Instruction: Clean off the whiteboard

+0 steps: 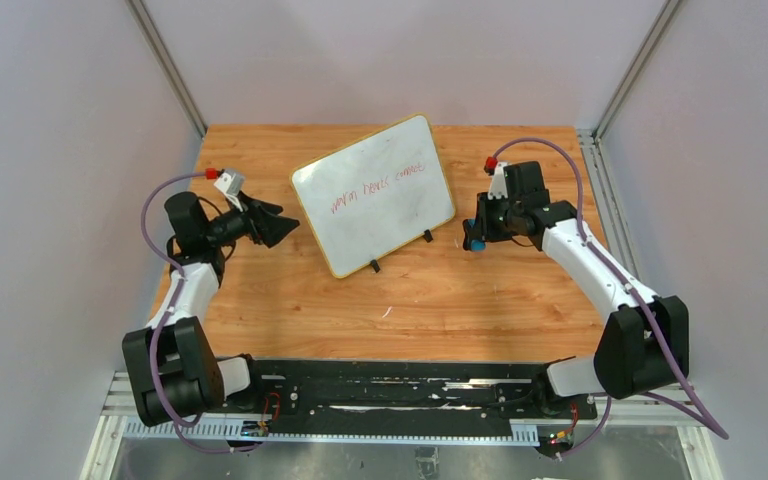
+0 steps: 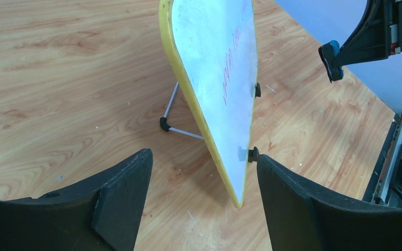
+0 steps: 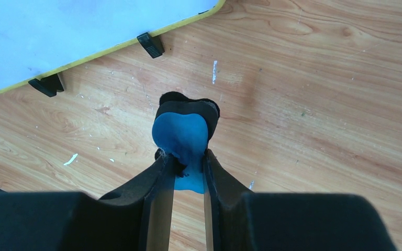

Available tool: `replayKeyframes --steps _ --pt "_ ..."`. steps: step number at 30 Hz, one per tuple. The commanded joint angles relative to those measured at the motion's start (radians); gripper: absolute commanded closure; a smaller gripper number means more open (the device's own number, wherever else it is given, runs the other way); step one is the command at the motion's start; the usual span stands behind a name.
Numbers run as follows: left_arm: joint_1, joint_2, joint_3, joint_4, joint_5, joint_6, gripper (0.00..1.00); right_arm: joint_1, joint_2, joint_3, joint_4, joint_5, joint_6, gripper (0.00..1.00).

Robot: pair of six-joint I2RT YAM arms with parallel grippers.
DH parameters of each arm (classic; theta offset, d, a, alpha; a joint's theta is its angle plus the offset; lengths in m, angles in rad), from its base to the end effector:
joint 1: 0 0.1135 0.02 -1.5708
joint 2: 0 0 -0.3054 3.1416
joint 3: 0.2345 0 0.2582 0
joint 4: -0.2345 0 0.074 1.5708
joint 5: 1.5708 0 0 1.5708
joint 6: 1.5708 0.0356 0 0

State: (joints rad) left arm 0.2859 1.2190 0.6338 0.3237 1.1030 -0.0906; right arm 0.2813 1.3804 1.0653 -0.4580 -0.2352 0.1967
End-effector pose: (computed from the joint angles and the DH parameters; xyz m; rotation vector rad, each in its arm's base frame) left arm 0.2433 0.0384 0.2882 0.4413 1.7075 -0.8571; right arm 0.2833 0.0905 0.3167 -0.2182 2.3644 0.5088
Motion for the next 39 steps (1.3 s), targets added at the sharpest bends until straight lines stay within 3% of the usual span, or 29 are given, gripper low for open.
replayKeyframes --steps 1,21,28,39 --pt "-0.013 0.005 0.032 0.006 0.026 0.002 0.23 0.019 -0.015 0.031 -0.027 0.018 -0.015 0.99" --pt "-0.109 0.172 0.094 0.161 -0.038 -0.082 0.26 0.032 -0.047 0.033 -0.049 0.051 -0.019 0.99" --pt "-0.141 0.208 0.104 0.195 -0.063 -0.104 0.4 0.032 -0.037 0.037 -0.049 0.054 -0.02 0.99" --pt "-0.16 0.223 0.111 0.196 -0.083 -0.103 0.54 0.032 -0.032 0.029 -0.048 0.059 -0.022 0.99"
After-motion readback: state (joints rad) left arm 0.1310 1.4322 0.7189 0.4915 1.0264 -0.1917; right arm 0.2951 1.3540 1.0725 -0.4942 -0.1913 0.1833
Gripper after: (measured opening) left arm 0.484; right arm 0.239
